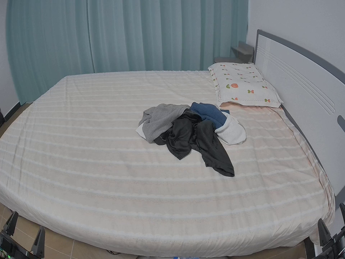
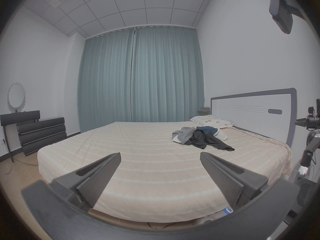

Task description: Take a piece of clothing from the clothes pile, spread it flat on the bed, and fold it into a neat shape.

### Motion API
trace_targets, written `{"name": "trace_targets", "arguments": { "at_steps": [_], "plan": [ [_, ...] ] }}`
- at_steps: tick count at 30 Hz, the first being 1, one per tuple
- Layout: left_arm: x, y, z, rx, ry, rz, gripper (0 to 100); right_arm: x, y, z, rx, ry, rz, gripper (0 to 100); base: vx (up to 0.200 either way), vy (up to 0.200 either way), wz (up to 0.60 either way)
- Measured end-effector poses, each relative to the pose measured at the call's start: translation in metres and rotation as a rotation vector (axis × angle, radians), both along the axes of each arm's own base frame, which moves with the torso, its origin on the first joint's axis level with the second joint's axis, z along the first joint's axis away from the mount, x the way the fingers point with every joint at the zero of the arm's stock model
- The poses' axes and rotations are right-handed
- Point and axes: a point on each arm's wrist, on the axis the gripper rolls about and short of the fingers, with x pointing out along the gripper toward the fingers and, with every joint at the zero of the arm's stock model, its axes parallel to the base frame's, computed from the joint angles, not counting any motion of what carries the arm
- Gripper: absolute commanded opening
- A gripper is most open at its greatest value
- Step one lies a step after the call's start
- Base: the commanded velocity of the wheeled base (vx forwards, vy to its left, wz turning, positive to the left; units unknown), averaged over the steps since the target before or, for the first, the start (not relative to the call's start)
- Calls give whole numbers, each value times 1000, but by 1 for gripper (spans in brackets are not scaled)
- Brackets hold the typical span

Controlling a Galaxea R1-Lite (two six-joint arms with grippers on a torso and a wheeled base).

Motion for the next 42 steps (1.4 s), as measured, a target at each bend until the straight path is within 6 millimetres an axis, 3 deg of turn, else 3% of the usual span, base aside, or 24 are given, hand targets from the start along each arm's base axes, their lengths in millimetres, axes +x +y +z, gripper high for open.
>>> {"name": "trace_targets", "arguments": {
  "at_steps": [5,11,16,22,30,37,39,42],
  "plan": [
    [0,0,0,0,0,0,100,0,0,6,10,-13,18,100,0,0,0],
    [0,0,0,0,0,0,100,-3,1,51,39,-58,81,100,0,0,0],
    [0,0,0,0,0,0,100,18,3,76,55,41,149,100,0,0,0],
    [0,0,0,0,0,0,100,62,6,89,88,223,206,100,0,0,0],
    [0,0,0,0,0,0,100,139,16,91,192,422,246,100,0,0,0],
    [0,0,0,0,0,0,100,209,31,76,263,523,229,100,0,0,0],
    [0,0,0,0,0,0,100,239,40,63,292,554,207,100,0,0,0],
    [0,0,0,0,0,0,100,263,48,52,313,573,186,100,0,0,0]
  ]
}}
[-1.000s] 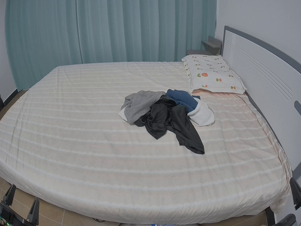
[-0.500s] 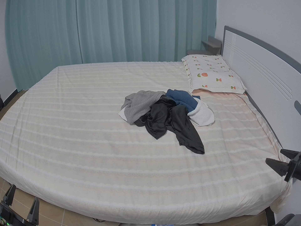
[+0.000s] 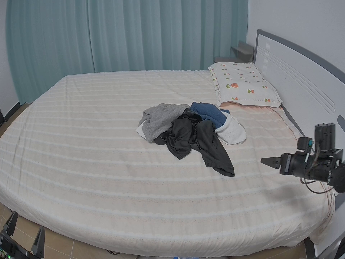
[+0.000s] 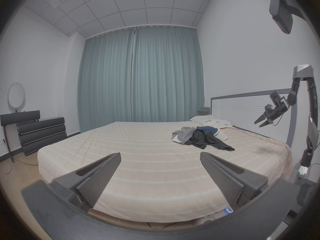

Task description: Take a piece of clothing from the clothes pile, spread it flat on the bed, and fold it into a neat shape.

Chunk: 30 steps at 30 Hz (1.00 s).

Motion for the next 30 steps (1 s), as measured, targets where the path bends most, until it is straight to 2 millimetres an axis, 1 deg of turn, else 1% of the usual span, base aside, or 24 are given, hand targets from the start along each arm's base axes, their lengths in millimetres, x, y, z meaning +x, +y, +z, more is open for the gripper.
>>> {"name": "trace_targets", "arguments": {
  "at_steps": [1,3,6,7,9,15,18,19,22,29,30],
  "plan": [
    [0,0,0,0,0,0,100,12,4,-7,5,14,-13,100,0,0,0],
    [0,0,0,0,0,0,100,30,11,-18,15,32,-30,100,0,0,0],
    [0,0,0,0,0,0,100,64,28,-42,30,59,-60,100,0,0,0],
    [0,0,0,0,0,0,100,72,32,-47,32,64,-68,100,0,0,0],
    [0,0,0,0,0,0,100,95,43,-62,36,63,-88,100,0,0,0],
    [0,0,0,0,0,0,100,144,70,-102,42,54,-128,100,0,0,0],
    [0,0,0,0,0,0,100,156,78,-115,42,54,-133,100,0,0,0],
    [0,0,0,0,0,0,100,163,82,-123,41,56,-133,100,0,0,0],
    [0,0,0,0,0,0,100,173,90,-136,39,61,-130,100,0,0,0],
    [0,0,0,0,0,0,100,186,100,-158,36,68,-120,100,0,0,0],
    [0,0,0,0,0,0,100,187,101,-160,36,69,-119,0,0,0,0]
  ]
}}
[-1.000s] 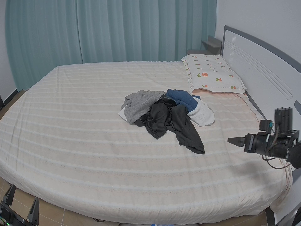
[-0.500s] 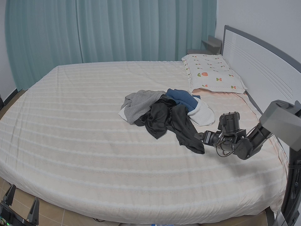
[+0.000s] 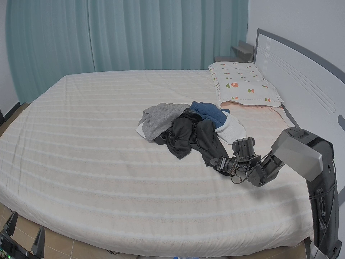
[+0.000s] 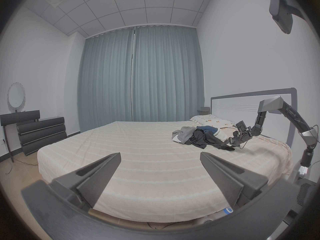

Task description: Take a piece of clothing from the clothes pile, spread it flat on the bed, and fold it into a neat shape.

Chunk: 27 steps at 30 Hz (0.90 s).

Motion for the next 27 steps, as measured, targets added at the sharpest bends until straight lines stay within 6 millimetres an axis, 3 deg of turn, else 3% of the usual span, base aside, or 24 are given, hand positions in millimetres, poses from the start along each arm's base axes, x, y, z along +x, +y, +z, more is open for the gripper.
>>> {"name": "trace_targets", "arguments": {
  "at_steps": [16,20,27],
  "plan": [
    [0,0,0,0,0,0,100,8,1,-10,0,-4,-50,0,0,0,0],
    [0,0,0,0,0,0,100,1,-1,3,69,9,-68,0,0,0,0],
    [0,0,0,0,0,0,100,-46,-12,49,209,50,31,0,0,0,0]
  ]
}}
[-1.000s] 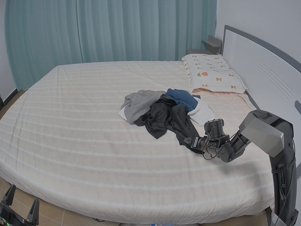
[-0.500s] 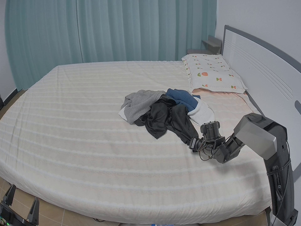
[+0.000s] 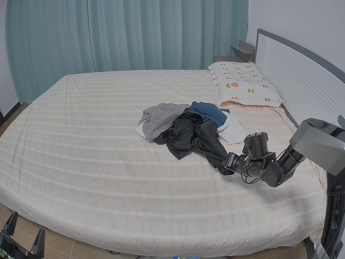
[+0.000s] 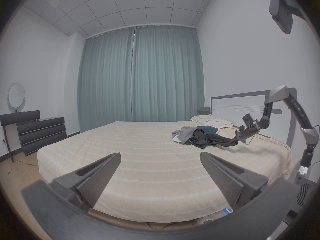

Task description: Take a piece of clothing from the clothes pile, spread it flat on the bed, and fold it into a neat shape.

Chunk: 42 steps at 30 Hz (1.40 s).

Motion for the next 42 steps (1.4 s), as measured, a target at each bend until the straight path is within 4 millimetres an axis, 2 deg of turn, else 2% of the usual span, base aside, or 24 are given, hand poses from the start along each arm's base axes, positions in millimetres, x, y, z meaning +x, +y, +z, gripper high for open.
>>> {"name": "trace_targets", "arguments": {
  "at_steps": [3,16,18,22,27,30,35,39,41,42],
  "plan": [
    [0,0,0,0,0,0,100,-18,-4,19,47,-30,26,0,0,0,0],
    [0,0,0,22,-4,-7,100,-136,-15,101,215,-358,175,0,0,0,0],
    [0,0,0,27,-5,-13,100,-148,-18,115,237,-414,190,0,0,0,0],
    [-1,0,5,12,-29,-21,100,-164,-23,136,270,-497,207,0,0,0,0],
    [-7,-1,42,-43,-130,-51,100,-178,-27,155,289,-577,229,0,0,0,0],
    [-3,-1,65,-52,-125,-91,100,-182,-28,163,293,-615,240,0,0,0,0],
    [23,-3,91,-37,-13,-152,100,-189,-27,172,285,-629,258,0,0,0,0],
    [53,-5,102,-35,87,-205,100,-195,-27,178,280,-637,266,0,0,0,0],
    [75,-9,105,-36,147,-246,100,-198,-27,182,278,-644,270,0,0,0,0],
    [76,-9,105,-35,150,-249,100,-199,-27,182,278,-643,270,0,0,0,0]
  ]
}}
